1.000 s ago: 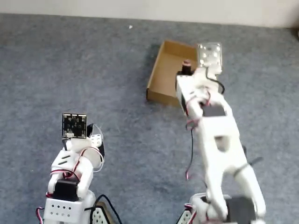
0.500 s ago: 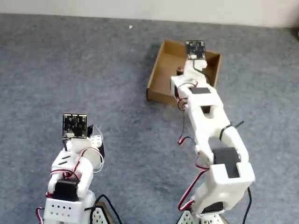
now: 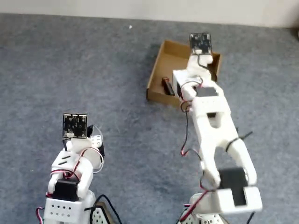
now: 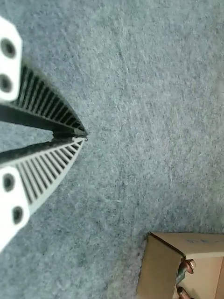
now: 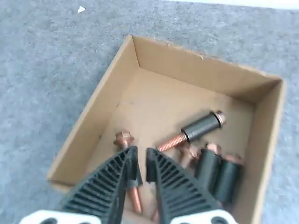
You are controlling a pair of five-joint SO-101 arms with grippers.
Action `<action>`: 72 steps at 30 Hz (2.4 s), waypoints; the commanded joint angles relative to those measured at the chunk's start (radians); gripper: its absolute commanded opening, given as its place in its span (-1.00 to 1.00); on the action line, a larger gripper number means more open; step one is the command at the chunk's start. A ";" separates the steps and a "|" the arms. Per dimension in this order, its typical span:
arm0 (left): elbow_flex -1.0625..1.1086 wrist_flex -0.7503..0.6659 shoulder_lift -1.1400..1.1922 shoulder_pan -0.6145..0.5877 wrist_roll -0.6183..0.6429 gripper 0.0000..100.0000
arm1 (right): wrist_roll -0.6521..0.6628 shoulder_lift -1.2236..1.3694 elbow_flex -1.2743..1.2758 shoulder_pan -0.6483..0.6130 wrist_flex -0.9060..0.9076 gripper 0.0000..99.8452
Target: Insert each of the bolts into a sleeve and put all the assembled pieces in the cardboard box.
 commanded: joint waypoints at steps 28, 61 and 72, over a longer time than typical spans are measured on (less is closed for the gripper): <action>0.024 0.003 0.007 -0.001 0.009 -0.99 | 0.002 -1.432 1.221 0.013 0.012 -0.99; 0.022 0.446 -0.007 -0.002 0.006 -0.99 | -0.147 -1.709 1.348 0.024 0.796 -0.99; 0.022 0.446 -0.007 -0.002 0.006 -0.99 | -0.147 -1.709 1.348 0.024 0.796 -0.99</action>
